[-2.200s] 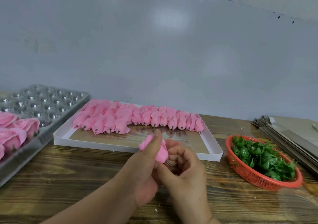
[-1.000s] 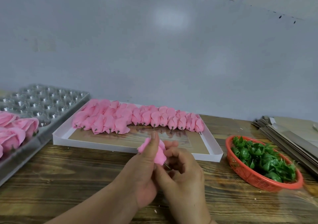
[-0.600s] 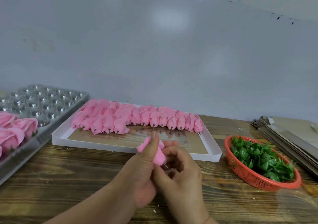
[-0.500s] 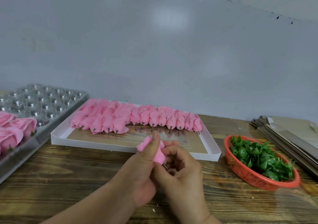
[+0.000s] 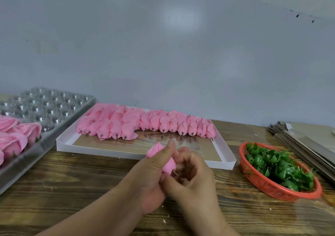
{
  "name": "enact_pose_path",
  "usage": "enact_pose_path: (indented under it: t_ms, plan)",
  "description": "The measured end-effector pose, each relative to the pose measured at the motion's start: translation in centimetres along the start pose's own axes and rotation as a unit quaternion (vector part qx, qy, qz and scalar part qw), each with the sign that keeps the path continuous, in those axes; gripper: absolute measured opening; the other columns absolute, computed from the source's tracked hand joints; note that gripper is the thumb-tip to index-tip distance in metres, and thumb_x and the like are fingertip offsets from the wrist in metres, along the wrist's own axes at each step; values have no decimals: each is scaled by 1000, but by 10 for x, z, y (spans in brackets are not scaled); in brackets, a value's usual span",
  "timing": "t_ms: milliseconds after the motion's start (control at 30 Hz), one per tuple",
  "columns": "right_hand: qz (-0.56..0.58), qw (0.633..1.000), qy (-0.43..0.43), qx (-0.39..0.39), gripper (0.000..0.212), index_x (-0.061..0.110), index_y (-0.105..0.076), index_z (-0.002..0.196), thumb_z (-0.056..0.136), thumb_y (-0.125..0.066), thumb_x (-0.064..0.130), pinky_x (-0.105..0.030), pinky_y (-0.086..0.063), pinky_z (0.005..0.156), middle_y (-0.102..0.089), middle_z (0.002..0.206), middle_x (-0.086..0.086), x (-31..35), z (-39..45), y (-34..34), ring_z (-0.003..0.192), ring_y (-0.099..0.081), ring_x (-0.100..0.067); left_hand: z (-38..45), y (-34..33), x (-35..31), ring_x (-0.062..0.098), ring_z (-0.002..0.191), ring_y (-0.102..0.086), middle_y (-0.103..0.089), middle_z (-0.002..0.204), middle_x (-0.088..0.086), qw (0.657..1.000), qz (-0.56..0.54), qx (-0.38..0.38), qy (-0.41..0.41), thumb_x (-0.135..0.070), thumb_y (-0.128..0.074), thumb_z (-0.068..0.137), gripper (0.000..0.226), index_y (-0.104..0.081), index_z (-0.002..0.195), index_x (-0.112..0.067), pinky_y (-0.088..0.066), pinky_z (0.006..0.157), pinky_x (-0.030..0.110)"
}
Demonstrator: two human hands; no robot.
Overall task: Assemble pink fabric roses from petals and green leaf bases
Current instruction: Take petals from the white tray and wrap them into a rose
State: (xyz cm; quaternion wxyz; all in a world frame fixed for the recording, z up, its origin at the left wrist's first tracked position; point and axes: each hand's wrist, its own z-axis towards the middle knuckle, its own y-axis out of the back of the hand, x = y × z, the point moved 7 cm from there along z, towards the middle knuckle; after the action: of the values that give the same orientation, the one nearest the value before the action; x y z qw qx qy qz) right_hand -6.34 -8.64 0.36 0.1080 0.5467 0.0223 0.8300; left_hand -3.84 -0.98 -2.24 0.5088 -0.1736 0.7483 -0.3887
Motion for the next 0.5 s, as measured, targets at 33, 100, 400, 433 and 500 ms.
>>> enact_pose_path:
  t_ms: [33, 100, 400, 433, 500]
  plan:
    - [-61, 998, 31, -14, 25, 24, -62, 78, 59, -76, 16, -34, -52, 60, -62, 73, -4, 3, -2, 0, 62, -58, -14, 0, 0, 1, 25, 79, -71, -72, 95, 12, 1000, -4, -10, 2, -34, -74, 59, 70, -60, 114, 7, -55, 75, 40]
    - [-108, 991, 64, -47, 23, 27, -63, 77, 61, -76, 17, -32, -51, 56, -62, 73, -3, 9, -4, 3, 60, -58, -11, -1, 0, 3, 23, 79, -72, -73, 100, 10, 1000, -6, -21, 3, -34, -72, 60, 79, -55, 125, 8, -53, 78, 40]
    - [237, 959, -131, 79, 9, 6, -69, 66, 58, -72, 3, -24, -47, 49, -61, 56, -11, -5, 2, -10, 45, -52, -16, -2, 0, -4, 17, 61, -53, -61, 77, 11, 989, 134, 47, -33, -24, -89, 54, 48, -74, 94, -2, -45, 59, 28]
    - [257, 949, -151, 108, 9, 8, -70, 63, 58, -74, 2, -22, -47, 47, -61, 55, -9, -6, 1, -13, 43, -52, -13, -3, -1, -4, 11, 52, -47, -58, 72, 8, 987, 145, 62, -30, -25, -86, 57, 47, -73, 97, -2, -40, 49, 23]
    - [278, 936, -168, 135, 11, 10, -71, 61, 58, -78, 1, -21, -48, 48, -63, 58, -8, -7, -1, -15, 44, -53, -11, -3, -3, -6, 7, 50, -46, -62, 79, 6, 983, 162, 84, -33, -33, -76, 63, 39, -75, 92, -8, -38, 45, 20]
